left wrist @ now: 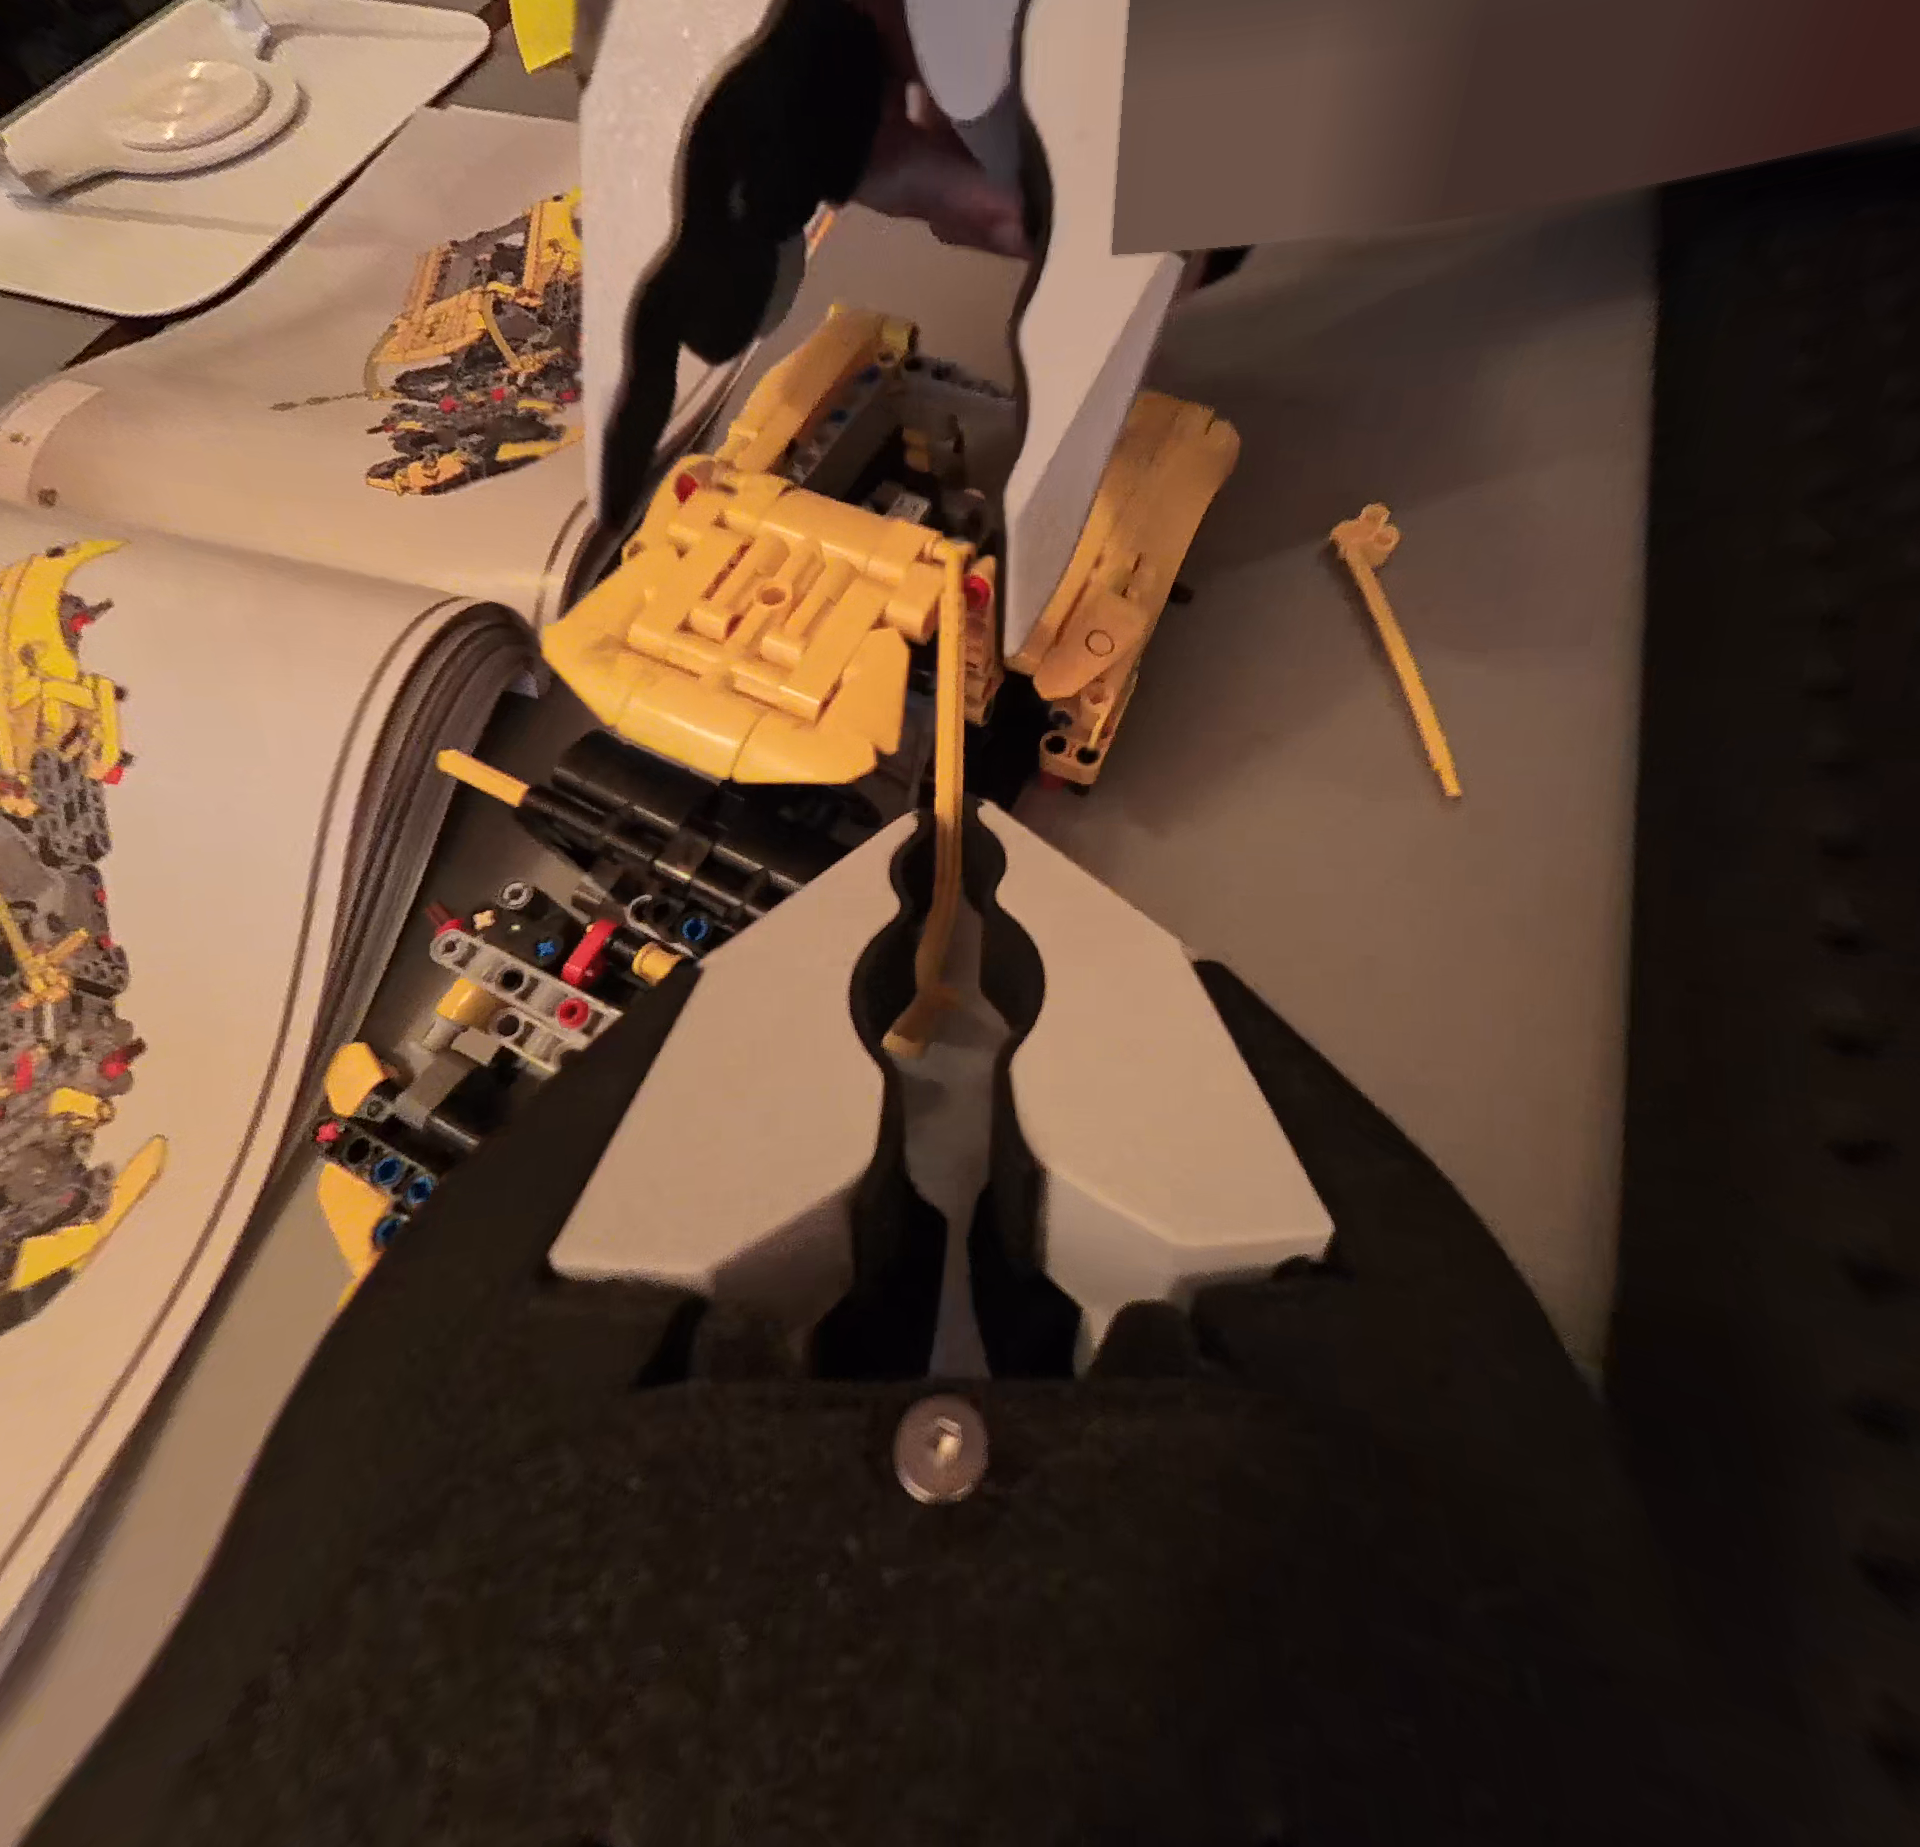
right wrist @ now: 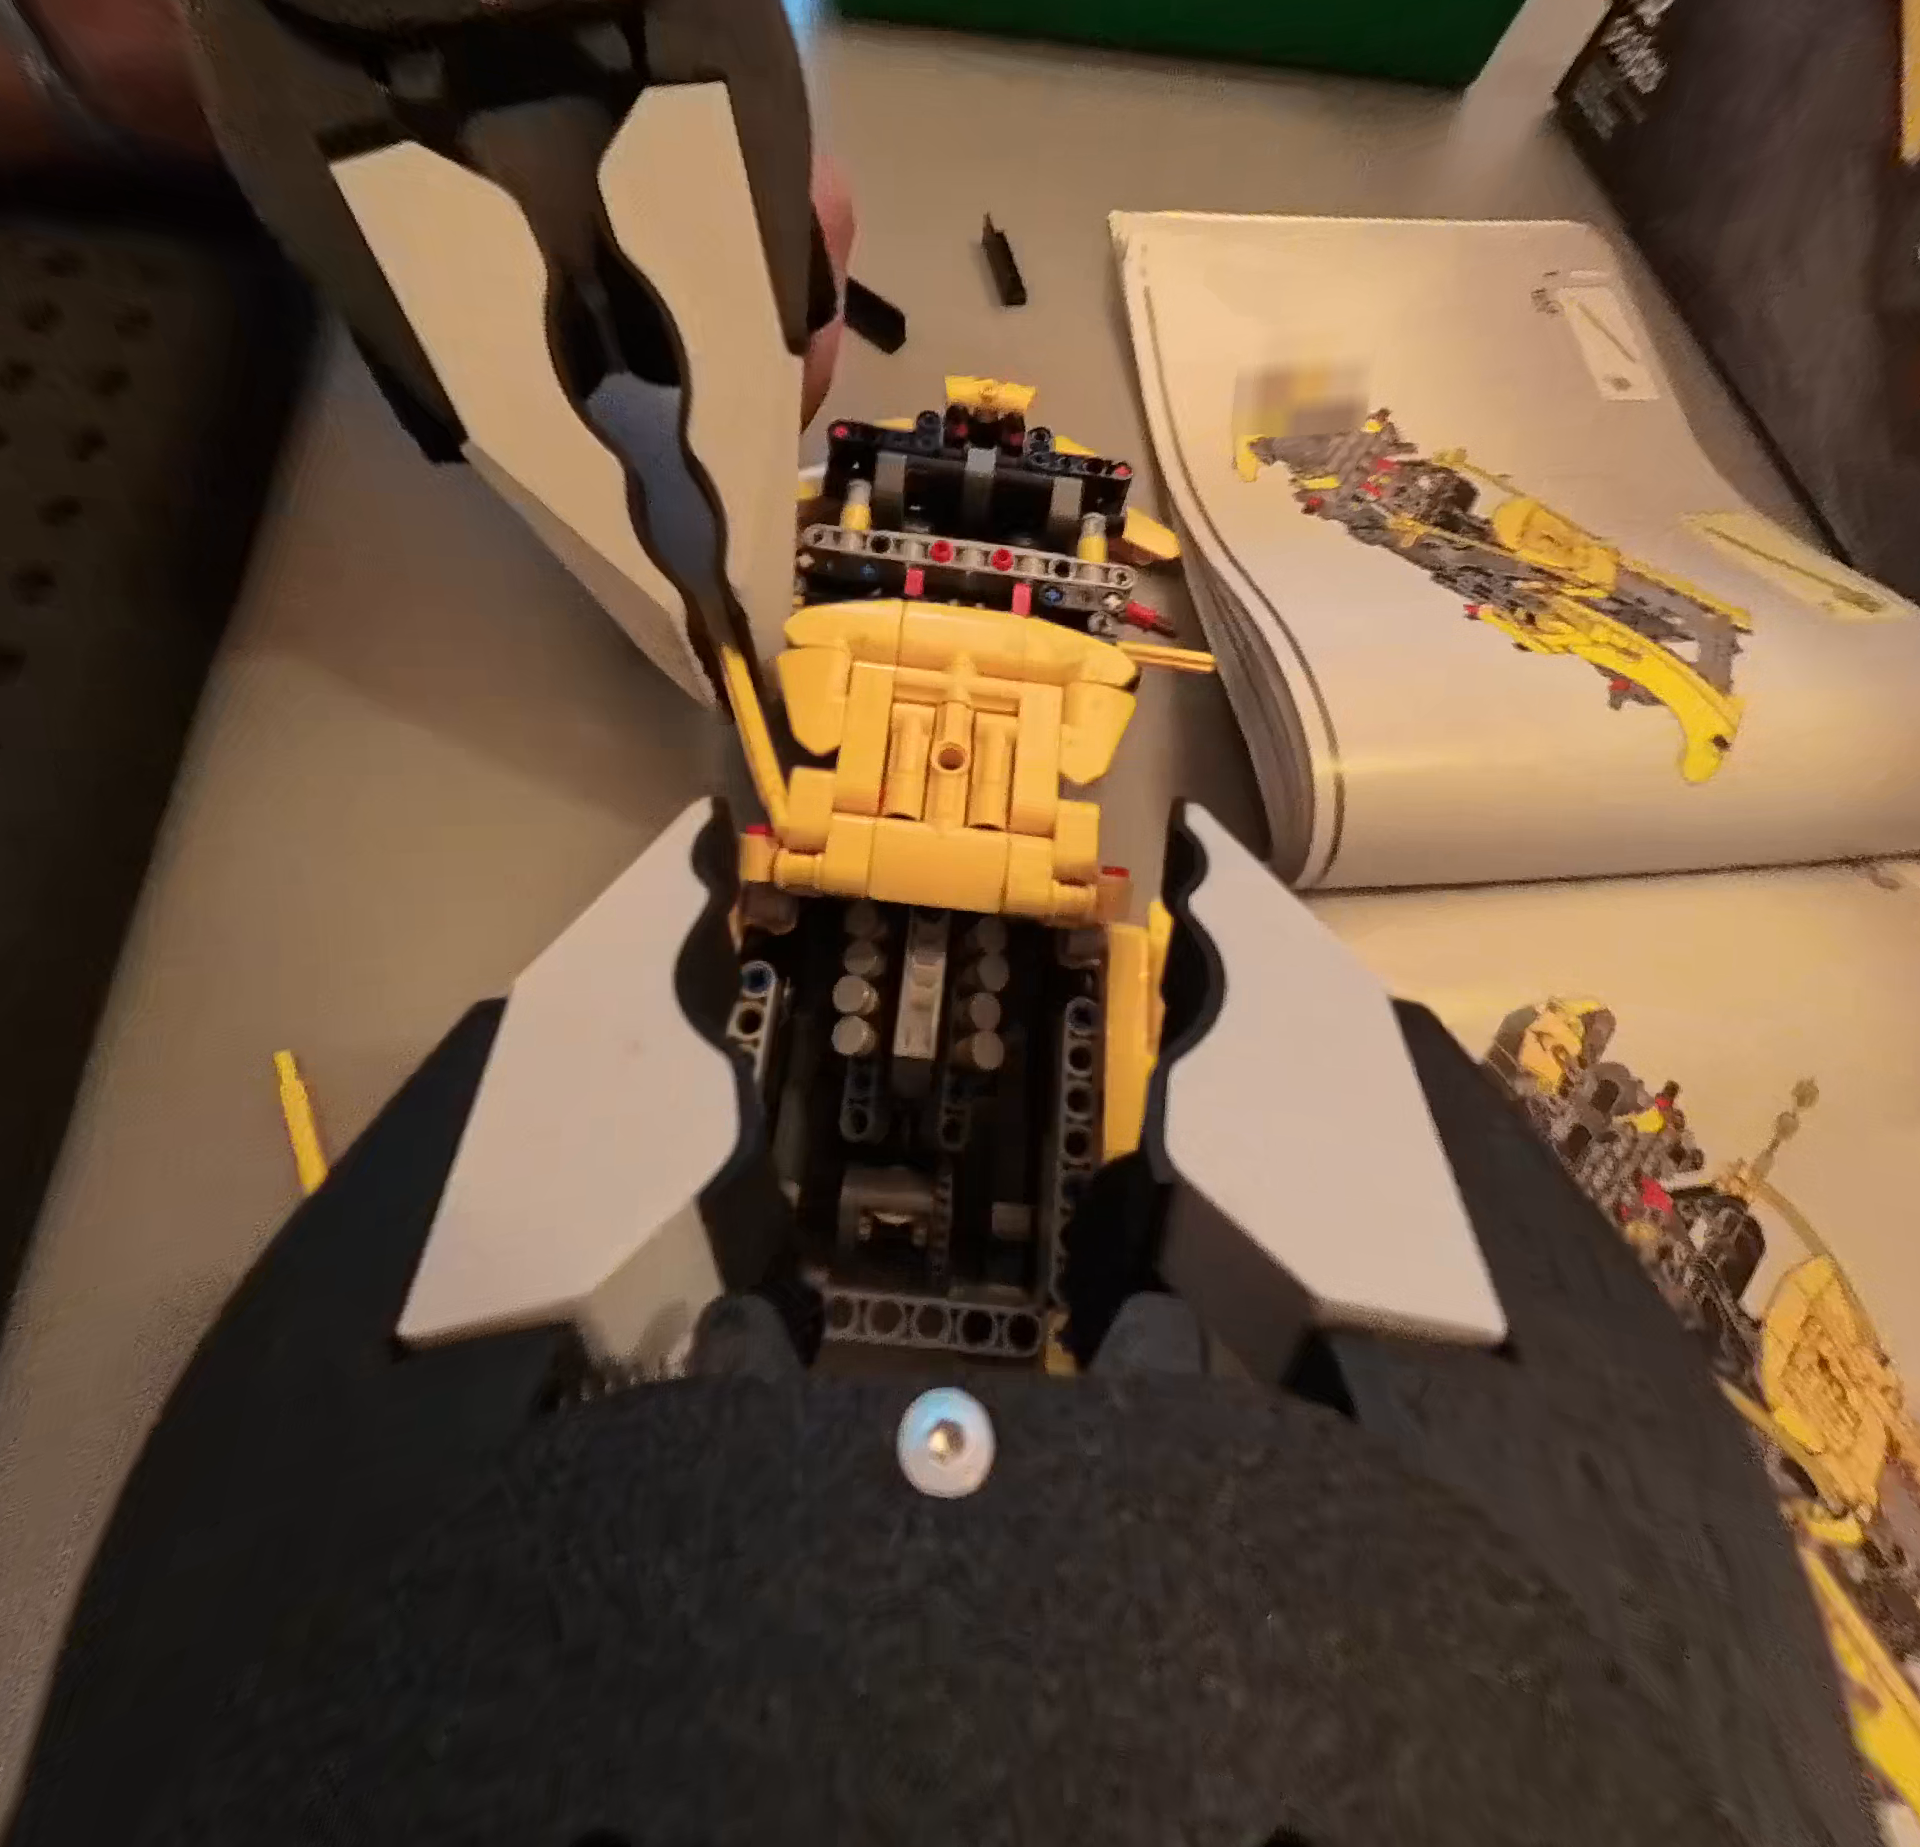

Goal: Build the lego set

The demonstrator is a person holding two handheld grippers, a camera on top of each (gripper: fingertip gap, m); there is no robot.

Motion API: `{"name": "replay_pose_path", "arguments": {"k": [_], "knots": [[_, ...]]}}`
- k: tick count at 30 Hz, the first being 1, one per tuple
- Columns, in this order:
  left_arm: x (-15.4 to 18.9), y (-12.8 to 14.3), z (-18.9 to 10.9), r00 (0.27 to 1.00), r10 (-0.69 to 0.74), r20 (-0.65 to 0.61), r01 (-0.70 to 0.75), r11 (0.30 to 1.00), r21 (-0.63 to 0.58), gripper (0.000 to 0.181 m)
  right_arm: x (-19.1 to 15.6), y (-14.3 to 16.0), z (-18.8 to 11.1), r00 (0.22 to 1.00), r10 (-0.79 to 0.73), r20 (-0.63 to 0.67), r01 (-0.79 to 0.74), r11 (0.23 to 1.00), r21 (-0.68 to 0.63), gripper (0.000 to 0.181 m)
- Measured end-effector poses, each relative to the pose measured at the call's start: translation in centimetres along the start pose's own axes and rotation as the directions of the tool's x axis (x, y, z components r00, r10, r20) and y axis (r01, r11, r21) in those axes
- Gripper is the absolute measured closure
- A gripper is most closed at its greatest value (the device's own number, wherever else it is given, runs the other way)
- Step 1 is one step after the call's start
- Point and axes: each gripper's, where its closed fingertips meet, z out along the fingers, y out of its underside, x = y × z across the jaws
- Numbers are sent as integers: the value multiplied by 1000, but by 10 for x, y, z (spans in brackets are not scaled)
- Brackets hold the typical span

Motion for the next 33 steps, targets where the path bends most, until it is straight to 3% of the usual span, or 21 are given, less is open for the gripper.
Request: {"name": "replay_pose_path", "arguments": {"k": [2,6,13,15,23,28,33], "knots": [[0,1,2,999,45,24,-44,999,-28,178,-7,3,4,998,-8,54,10,999,-33,110],[2,-1,-3,998,55,18,-55,998,-7,178,-8,6,2,997,-40,64,43,998,-45,110],[23,-12,-4,989,-48,-143,52,998,27,177,-14,16,-11,973,-116,197,130,990,-57,111],[28,-14,1,988,-55,-146,57,998,12,167,-15,21,-17,966,-130,222,149,986,-69,111],[23,-7,-3,989,-47,-140,48,999,1,156,-19,30,-30,973,-120,197,137,988,-73,111],[33,-3,-1,973,13,-231,-18,1000,-18,170,-19,30,-30,973,-117,197,133,988,-72,111],[24,-2,3,980,53,-191,-58,998,-23,174,-19,30,-30,973,-114,202,127,990,-54,111]]}}
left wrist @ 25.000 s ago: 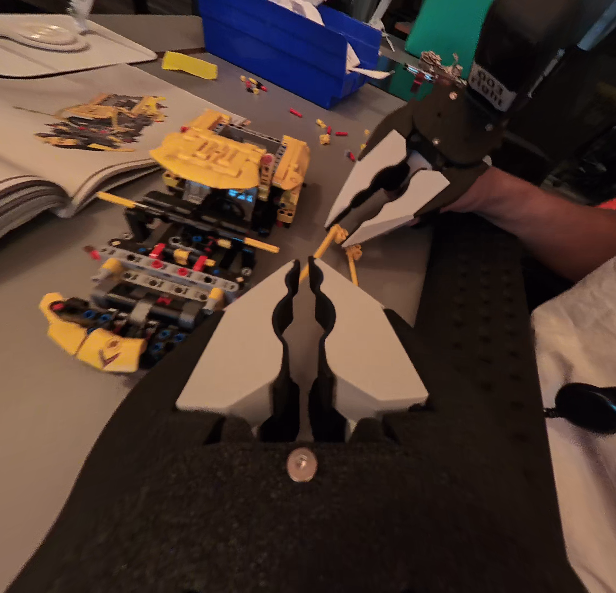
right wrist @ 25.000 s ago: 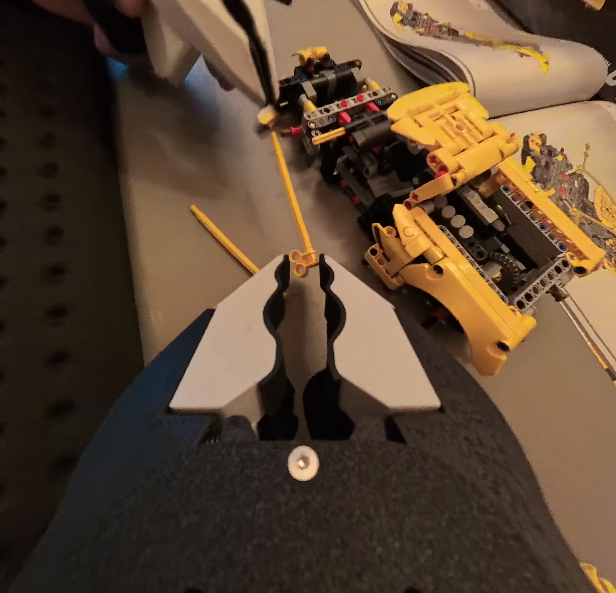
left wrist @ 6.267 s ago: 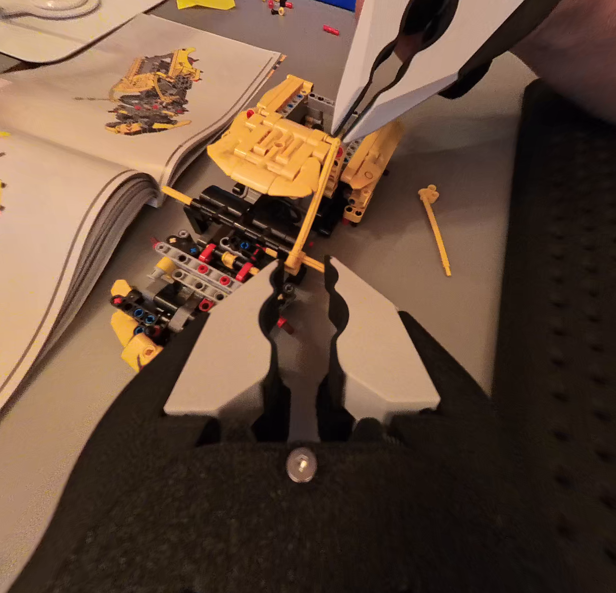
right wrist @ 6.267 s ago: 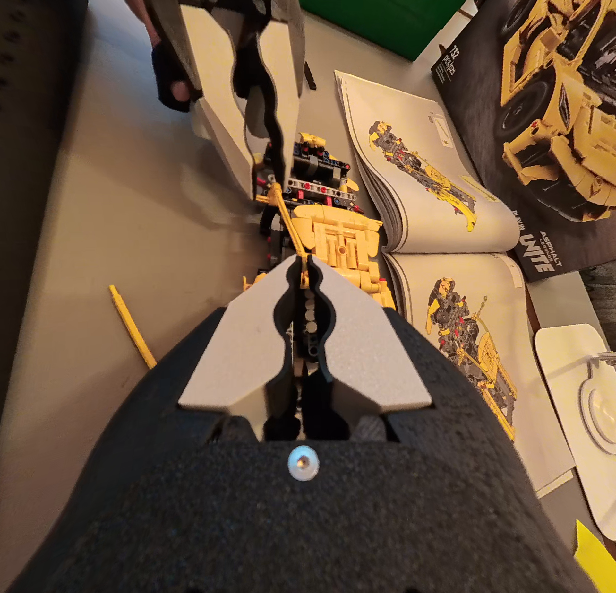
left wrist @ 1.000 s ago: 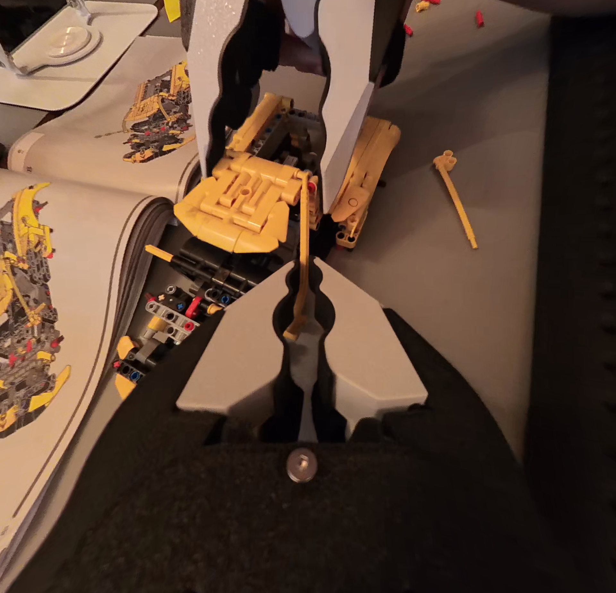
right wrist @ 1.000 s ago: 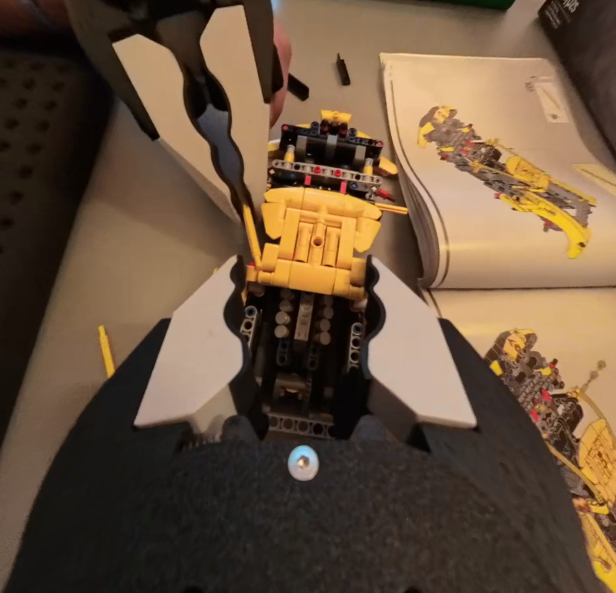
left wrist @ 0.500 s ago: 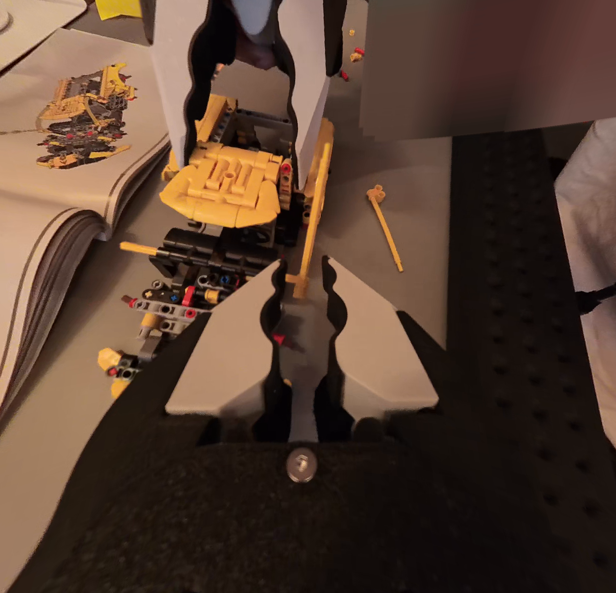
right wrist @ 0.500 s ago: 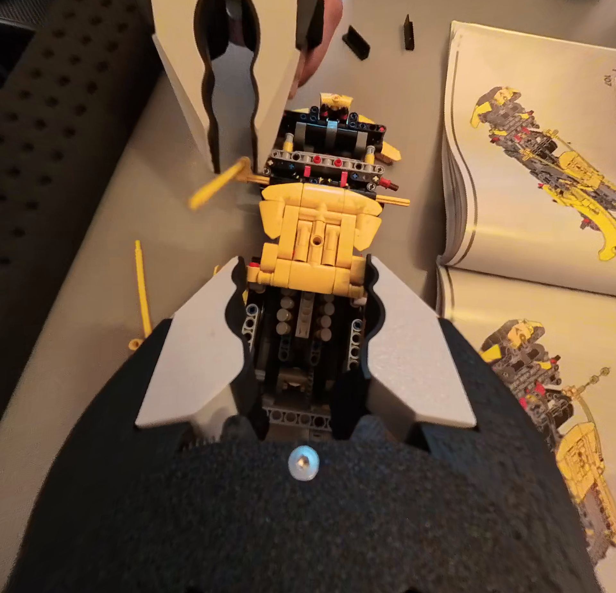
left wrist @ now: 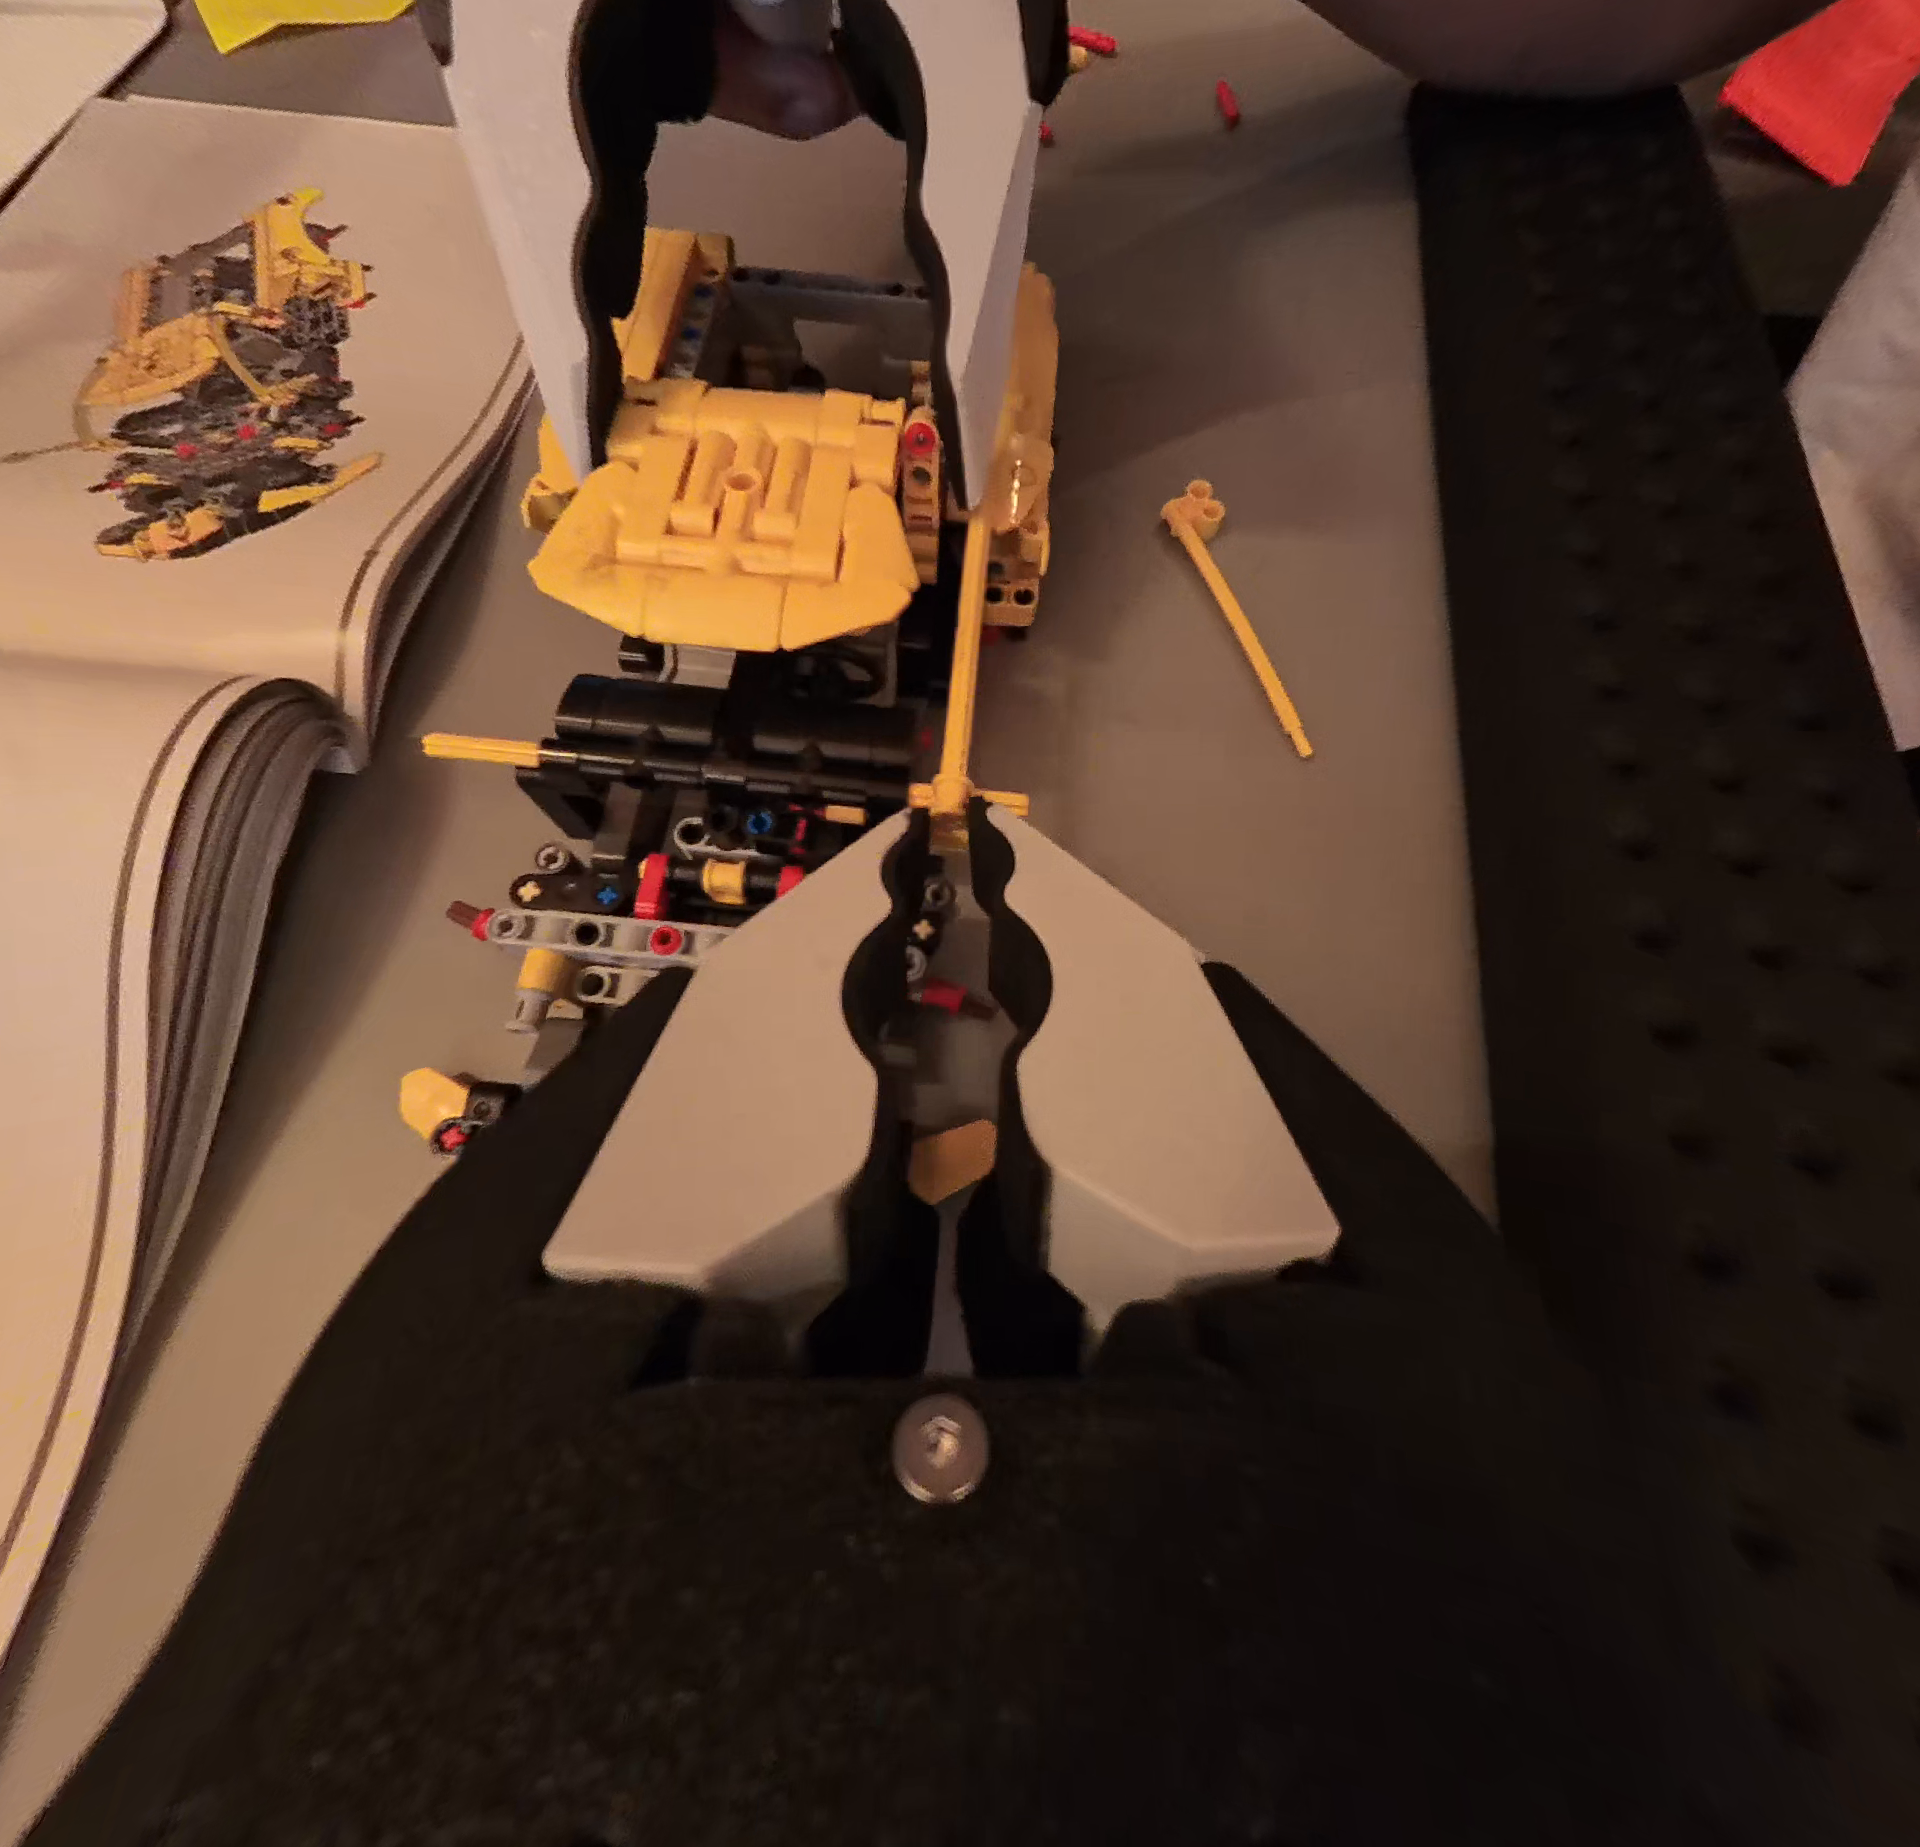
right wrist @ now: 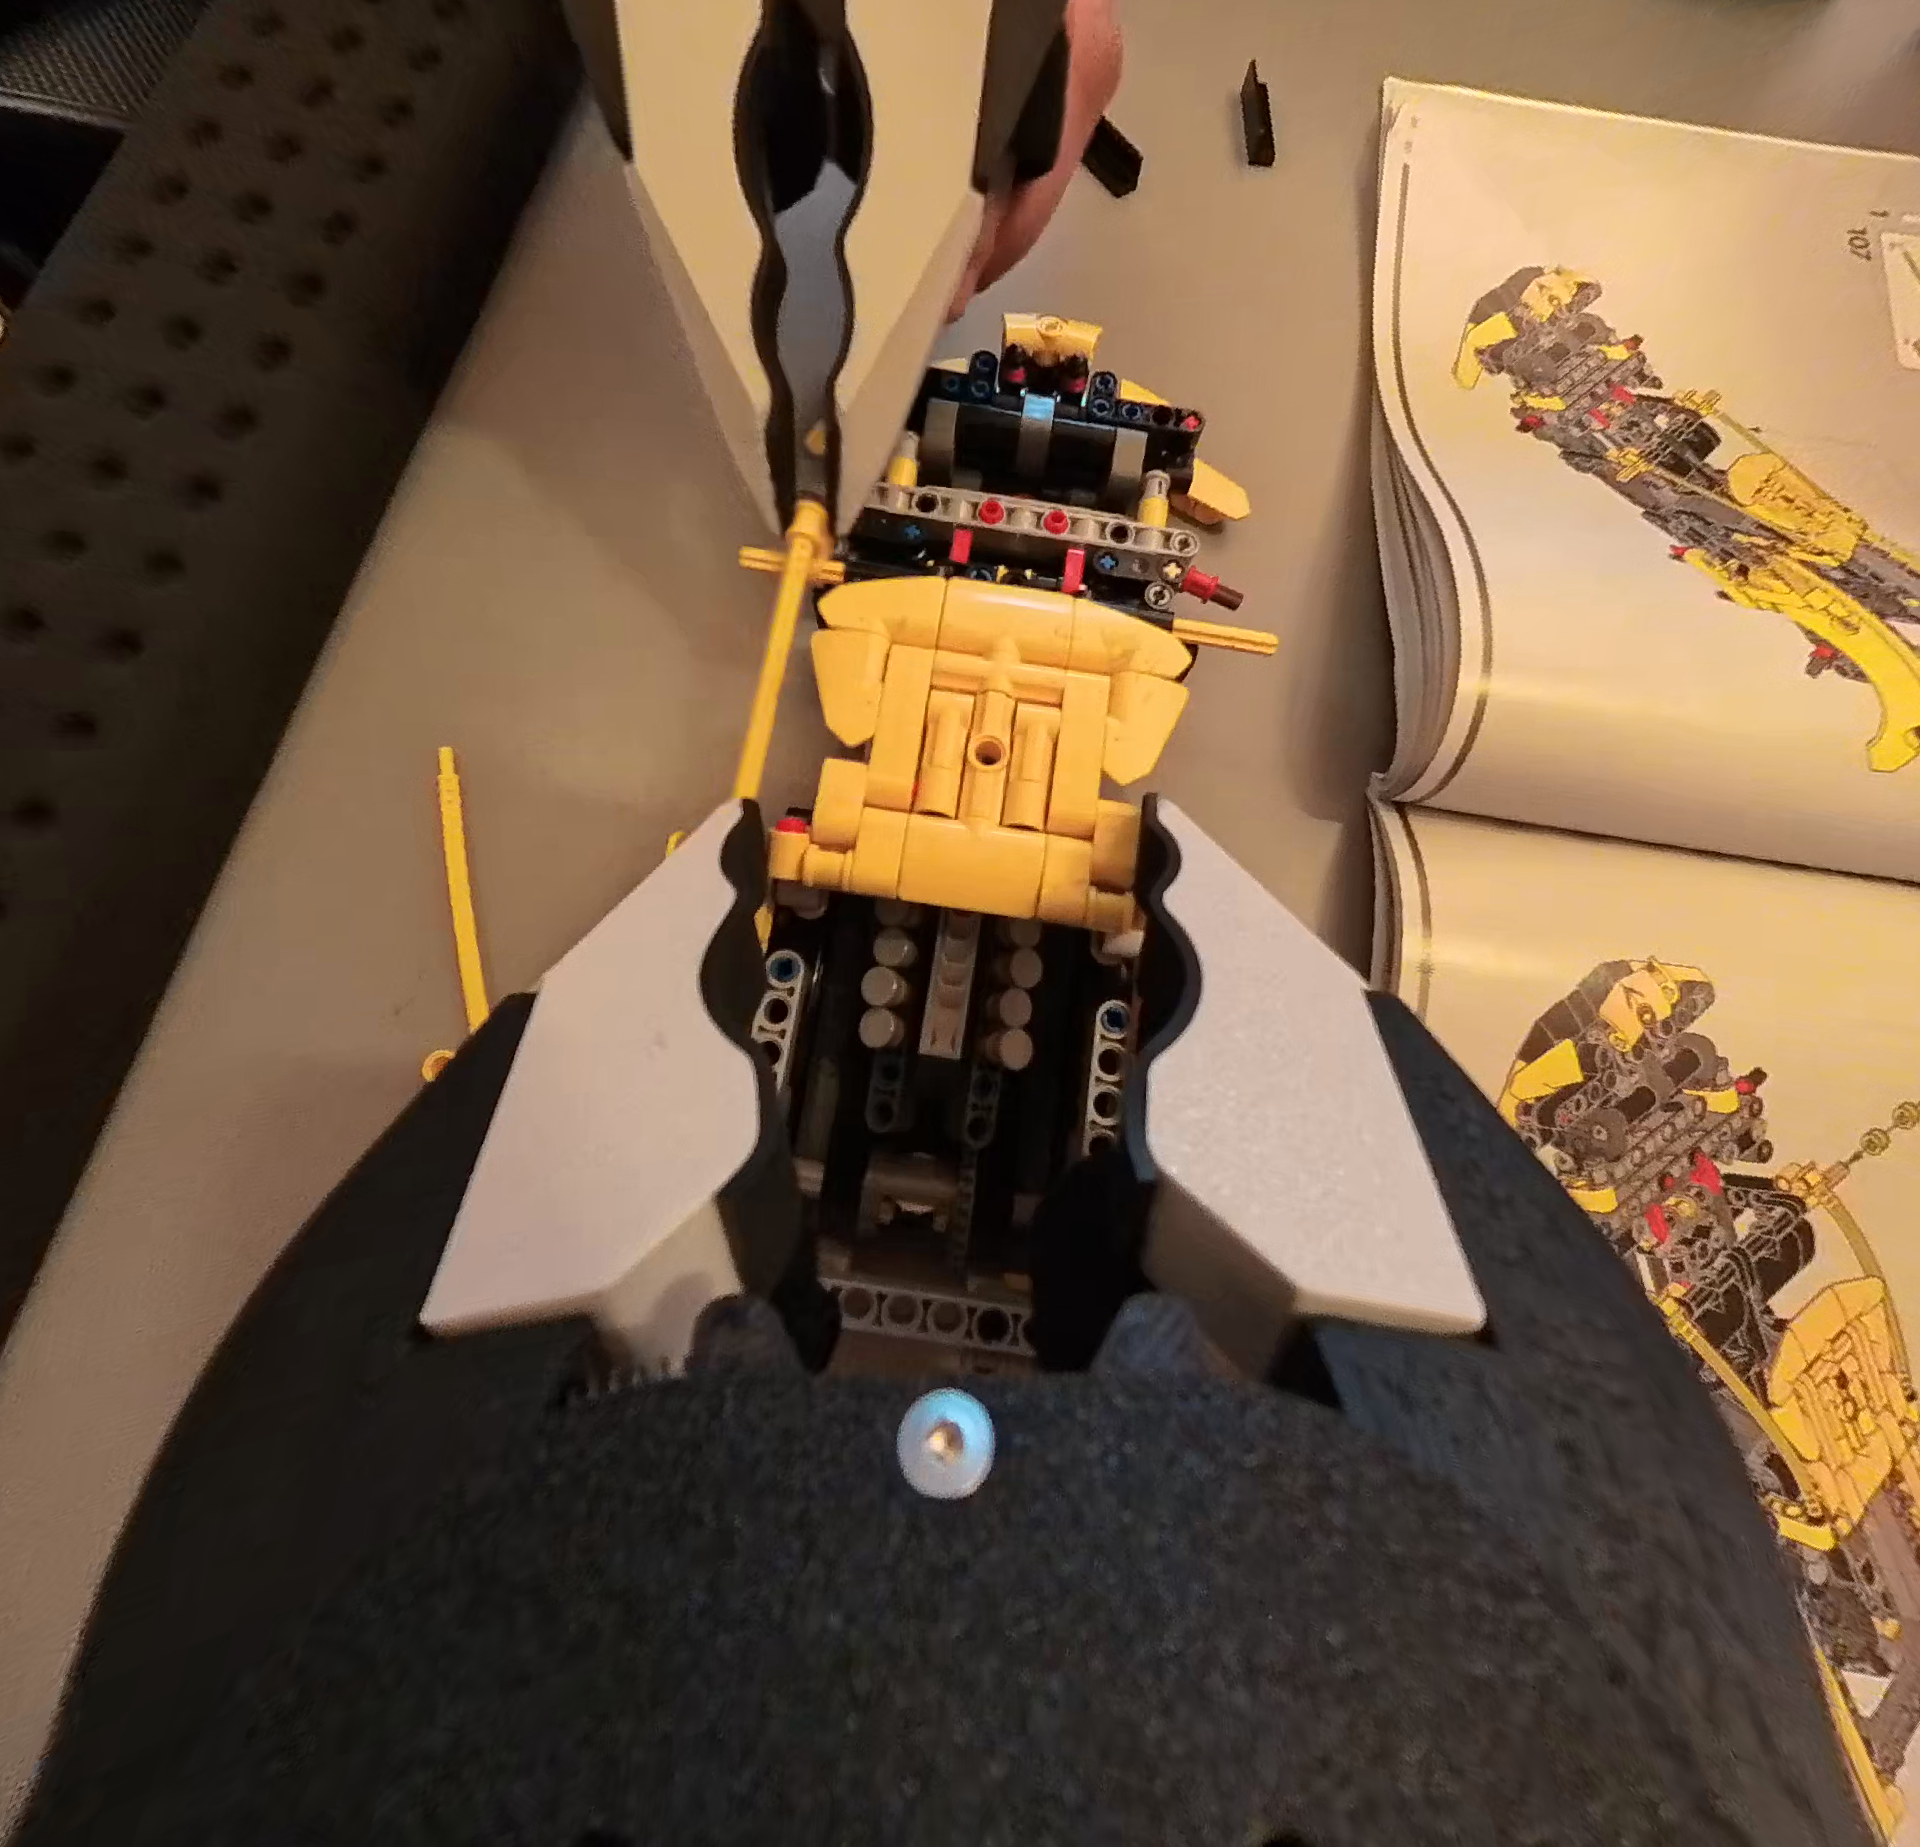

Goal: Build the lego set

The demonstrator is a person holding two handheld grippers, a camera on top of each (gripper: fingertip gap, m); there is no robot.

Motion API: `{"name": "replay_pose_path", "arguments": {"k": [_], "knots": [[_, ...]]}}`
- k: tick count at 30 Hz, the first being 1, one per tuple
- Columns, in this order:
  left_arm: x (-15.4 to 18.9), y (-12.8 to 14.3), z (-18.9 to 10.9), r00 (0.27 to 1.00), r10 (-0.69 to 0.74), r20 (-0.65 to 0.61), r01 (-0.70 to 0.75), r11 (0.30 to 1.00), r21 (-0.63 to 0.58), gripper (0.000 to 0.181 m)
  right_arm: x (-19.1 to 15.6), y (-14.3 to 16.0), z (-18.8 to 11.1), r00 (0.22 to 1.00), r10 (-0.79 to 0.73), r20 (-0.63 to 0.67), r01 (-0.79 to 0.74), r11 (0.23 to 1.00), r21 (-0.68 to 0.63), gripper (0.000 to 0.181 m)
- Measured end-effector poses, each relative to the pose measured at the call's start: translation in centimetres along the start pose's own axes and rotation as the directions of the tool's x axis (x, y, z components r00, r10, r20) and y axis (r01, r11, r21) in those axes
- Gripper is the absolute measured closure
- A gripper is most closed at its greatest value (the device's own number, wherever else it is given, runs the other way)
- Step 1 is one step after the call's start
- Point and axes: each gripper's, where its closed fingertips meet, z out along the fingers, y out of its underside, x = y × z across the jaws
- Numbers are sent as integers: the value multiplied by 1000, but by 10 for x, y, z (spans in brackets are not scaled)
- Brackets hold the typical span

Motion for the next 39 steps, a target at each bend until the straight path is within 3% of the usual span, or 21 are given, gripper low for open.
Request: {"name": "replay_pose_path", "arguments": {"k": [12,15,19,23,30,39], "knots": [[-5,1,-1,997,-63,38,62,998,24,173,0,0,0,1000,3,-5,-3,1000,11,111],[-9,-8,-10,996,-52,70,49,998,40,162,0,0,0,1000,1,-5,-1,1000,4,111],[-1,-24,-1,994,46,99,-46,999,-1,163,0,0,0,1000,1,-3,-1,1000,5,111],[-8,-16,17,972,158,176,-139,984,-116,168,0,0,0,1000,1,-5,-1,1000,8,111],[-3,-15,20,995,52,80,-47,997,-56,177,0,0,0,1000,-1,2,1,1000,20,111],[2,-14,10,999,-5,-46,12,988,151,177,-4,-3,-1,998,24,55,-28,997,75,112]]}}
